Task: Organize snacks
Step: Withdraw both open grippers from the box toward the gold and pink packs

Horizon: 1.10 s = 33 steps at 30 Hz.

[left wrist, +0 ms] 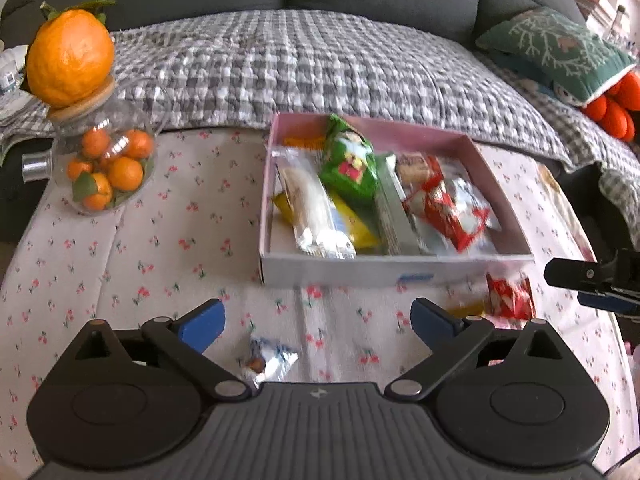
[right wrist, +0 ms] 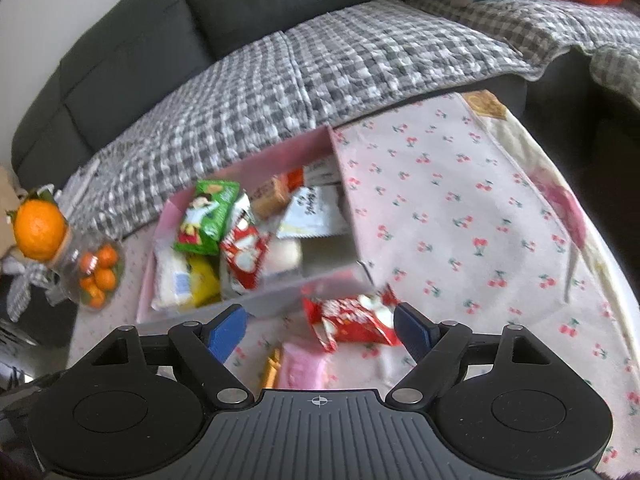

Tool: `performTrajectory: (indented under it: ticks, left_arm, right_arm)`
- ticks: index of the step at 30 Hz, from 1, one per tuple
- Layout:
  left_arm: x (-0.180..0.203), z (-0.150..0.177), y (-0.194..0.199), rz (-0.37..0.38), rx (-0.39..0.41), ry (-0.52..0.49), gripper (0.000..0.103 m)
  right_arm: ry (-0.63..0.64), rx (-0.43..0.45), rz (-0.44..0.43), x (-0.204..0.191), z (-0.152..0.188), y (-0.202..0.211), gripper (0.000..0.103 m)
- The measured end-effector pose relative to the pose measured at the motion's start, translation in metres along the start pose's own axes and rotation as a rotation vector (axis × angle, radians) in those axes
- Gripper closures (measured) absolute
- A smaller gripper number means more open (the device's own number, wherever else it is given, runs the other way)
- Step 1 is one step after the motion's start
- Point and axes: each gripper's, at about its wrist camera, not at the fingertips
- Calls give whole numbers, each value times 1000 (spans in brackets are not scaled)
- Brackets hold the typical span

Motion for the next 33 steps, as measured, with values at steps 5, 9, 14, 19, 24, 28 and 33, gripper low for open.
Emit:
performTrajectory:
  ticks: [5,9,14,19,24,28,33]
  left_arm:
    - [13,10,0,46,-11,-25,4]
    - [29,11,-1,85,-11,-69,4]
    - [46,8,-8,113,-18,-107,6]
    - [56,9,-17,123,-37,-131,7]
    - [62,14,-27,106,-57,-168,14]
    - [52,14,-27,62,-45,-154,15]
    - [30,17,-25,31,-39,-105,14]
  right_arm:
    - [23,-38,33,5,8,1,20]
    - [74,-65,72,2,19,-2,20]
    - [89,-94,115,2,26,-10,20]
    - [57,-103,139,10,24,-16,20]
    - [31,-115,163,18,23,-22,20]
    - [11,-133,161,20,23,-26,20]
    - [9,-151,149,14,27,-30,20]
Point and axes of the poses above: each gripper's, at about its wrist camera, not at the fingertips, and y roughly against the way its jaws point, x to its right, z to its underside, and after that the axes turned 15 degrees about -y, right-handed
